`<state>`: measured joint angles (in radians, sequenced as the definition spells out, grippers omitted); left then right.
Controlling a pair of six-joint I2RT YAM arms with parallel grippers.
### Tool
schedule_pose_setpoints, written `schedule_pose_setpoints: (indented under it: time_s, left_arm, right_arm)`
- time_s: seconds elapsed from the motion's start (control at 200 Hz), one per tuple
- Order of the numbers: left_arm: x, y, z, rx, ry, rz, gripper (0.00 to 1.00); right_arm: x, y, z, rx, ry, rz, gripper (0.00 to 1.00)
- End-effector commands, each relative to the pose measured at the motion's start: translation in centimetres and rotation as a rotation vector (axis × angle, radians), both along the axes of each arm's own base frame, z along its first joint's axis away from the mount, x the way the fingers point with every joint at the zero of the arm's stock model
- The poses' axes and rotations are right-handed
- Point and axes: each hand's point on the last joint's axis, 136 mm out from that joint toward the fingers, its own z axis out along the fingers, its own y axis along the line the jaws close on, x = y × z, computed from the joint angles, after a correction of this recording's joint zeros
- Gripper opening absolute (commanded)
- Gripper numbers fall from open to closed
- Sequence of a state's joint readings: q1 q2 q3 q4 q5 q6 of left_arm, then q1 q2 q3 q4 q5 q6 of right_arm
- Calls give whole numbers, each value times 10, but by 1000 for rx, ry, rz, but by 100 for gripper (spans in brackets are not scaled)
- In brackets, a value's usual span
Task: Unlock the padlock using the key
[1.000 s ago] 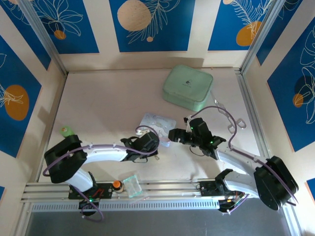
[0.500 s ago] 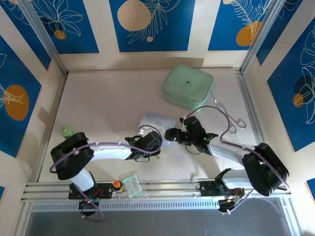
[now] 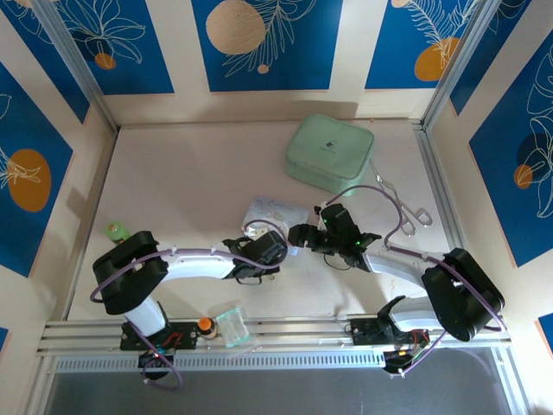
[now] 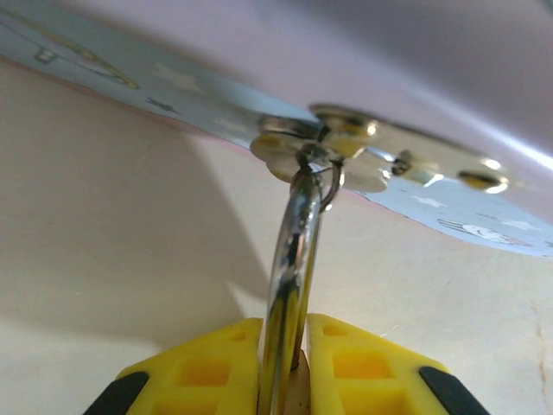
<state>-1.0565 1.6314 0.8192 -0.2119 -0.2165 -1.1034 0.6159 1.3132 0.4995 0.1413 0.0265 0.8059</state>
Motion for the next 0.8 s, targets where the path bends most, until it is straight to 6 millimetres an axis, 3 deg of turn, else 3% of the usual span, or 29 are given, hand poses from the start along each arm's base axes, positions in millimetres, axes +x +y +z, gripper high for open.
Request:
schedule_pose_setpoints:
  time_s: [0.0,0.225,0.49,0.79]
  left_arm:
    - [-9,35,-13,207,32,-53,14]
    - [-5,56,-11,401,22,-103,15]
    - [-2,54,-16,467,20,-130,28]
    - [-8,44,-9,527,-18,-157,32]
  right_arm:
    - [-10,-11,-22,-63,71,-19,74]
    - [-10,-11,-25,-66,81,-19,74]
    - [-11,-12,-28,-68,91,-19,74]
    - [-10,-13,-29,-68,98,-23,74]
